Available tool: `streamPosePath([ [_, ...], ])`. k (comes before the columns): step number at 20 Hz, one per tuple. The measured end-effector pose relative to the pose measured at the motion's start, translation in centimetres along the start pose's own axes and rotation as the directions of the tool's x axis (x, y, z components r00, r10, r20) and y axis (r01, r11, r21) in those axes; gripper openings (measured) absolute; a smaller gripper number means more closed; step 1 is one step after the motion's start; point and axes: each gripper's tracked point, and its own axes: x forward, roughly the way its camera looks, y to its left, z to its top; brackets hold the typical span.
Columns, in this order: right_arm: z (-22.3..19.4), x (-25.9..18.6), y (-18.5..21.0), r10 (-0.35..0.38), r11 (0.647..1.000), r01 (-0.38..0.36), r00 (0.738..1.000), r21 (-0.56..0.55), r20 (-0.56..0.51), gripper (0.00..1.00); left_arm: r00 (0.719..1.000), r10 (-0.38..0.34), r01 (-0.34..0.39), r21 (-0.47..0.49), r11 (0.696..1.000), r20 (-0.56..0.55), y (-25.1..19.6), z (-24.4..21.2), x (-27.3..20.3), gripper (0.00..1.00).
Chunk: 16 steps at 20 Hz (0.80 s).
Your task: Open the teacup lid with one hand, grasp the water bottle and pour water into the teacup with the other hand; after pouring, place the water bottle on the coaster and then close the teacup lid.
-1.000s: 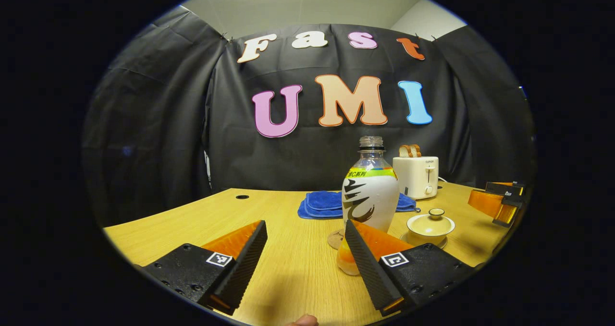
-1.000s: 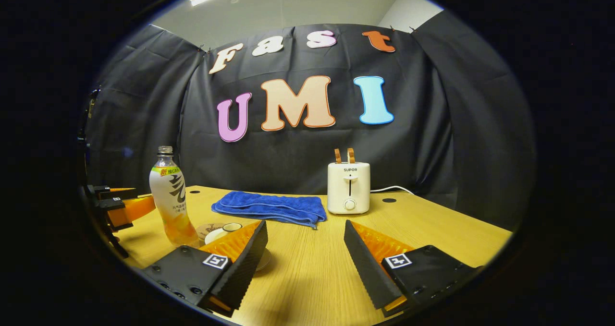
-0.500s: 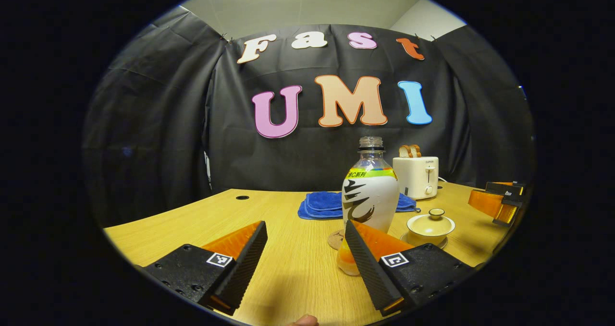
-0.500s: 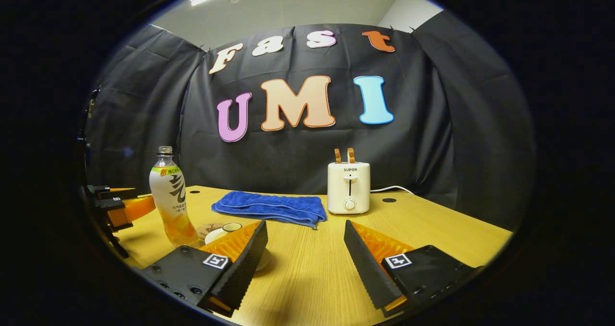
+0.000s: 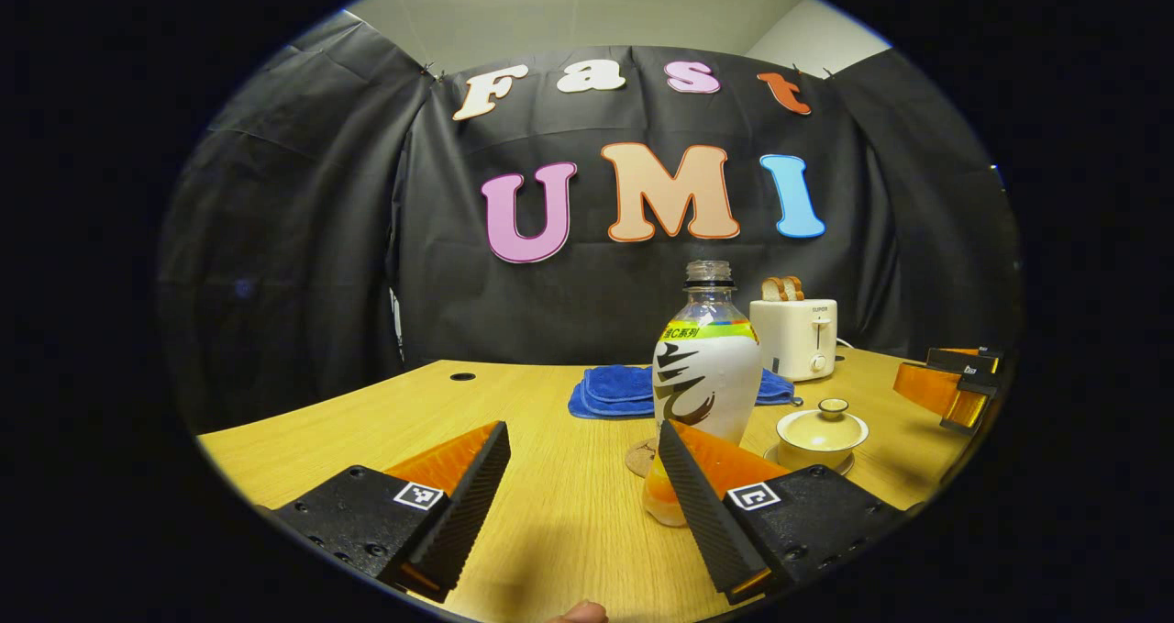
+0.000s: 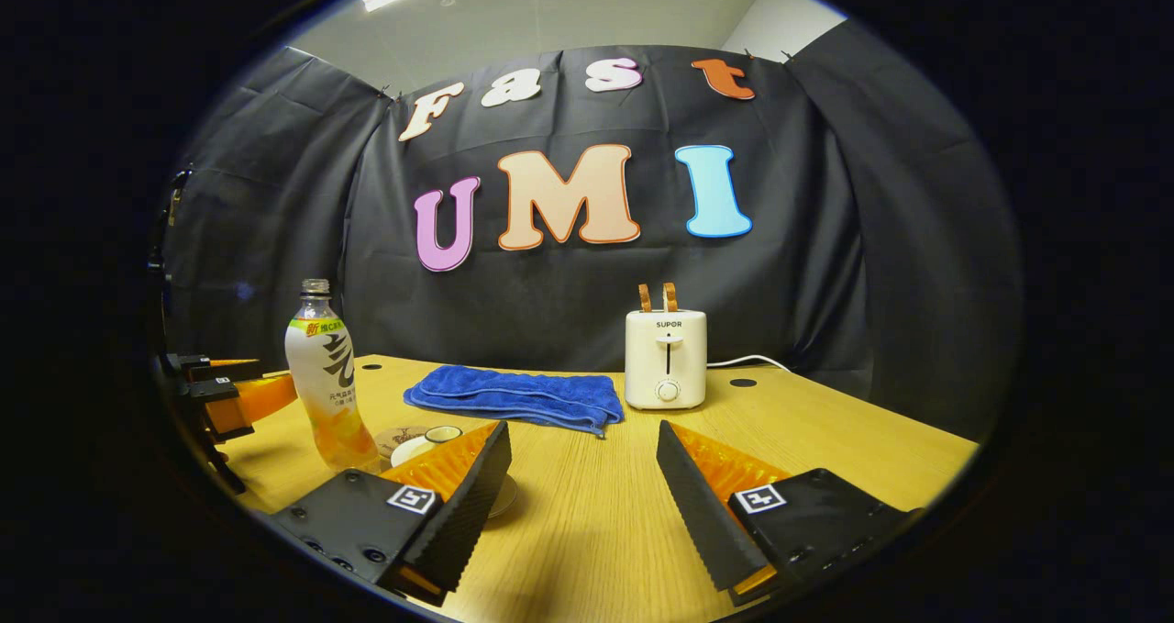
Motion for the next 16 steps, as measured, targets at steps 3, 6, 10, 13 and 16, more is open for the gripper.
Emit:
streamPosePath([
  [3, 0.00, -0.02, 0.02, 0.000, 1.000, 0.000, 1.000, 0.000, 0.000, 1.00, 1.000, 0.000, 0.000, 0.000, 1.000, 0.000, 0.00, -0.02, 0.01, 0.96],
  [6, -0.03, -0.02, 0.00, 0.000, 1.000, 0.000, 1.000, 0.000, 0.000, 1.00, 1.000, 0.000, 0.000, 0.001, 1.000, 0.001, -0.02, 0.05, -0.04, 0.96],
  [10, -0.03, -0.03, 0.02, 0.000, 1.000, 0.000, 1.000, 0.000, 0.001, 1.00, 1.000, 0.000, 0.000, 0.002, 1.000, 0.002, 0.02, 0.10, -0.03, 0.96],
  [13, -0.04, -0.02, 0.04, 0.001, 1.000, -0.001, 1.000, 0.000, 0.001, 1.00, 1.000, 0.000, 0.000, 0.002, 1.000, 0.002, 0.08, 0.06, -0.01, 0.96],
  [16, -0.01, -0.03, -0.01, 0.000, 1.000, 0.000, 1.000, 0.000, 0.001, 1.00, 1.000, 0.003, -0.003, 0.002, 1.000, 0.002, 0.10, 0.03, 0.01, 0.96],
])
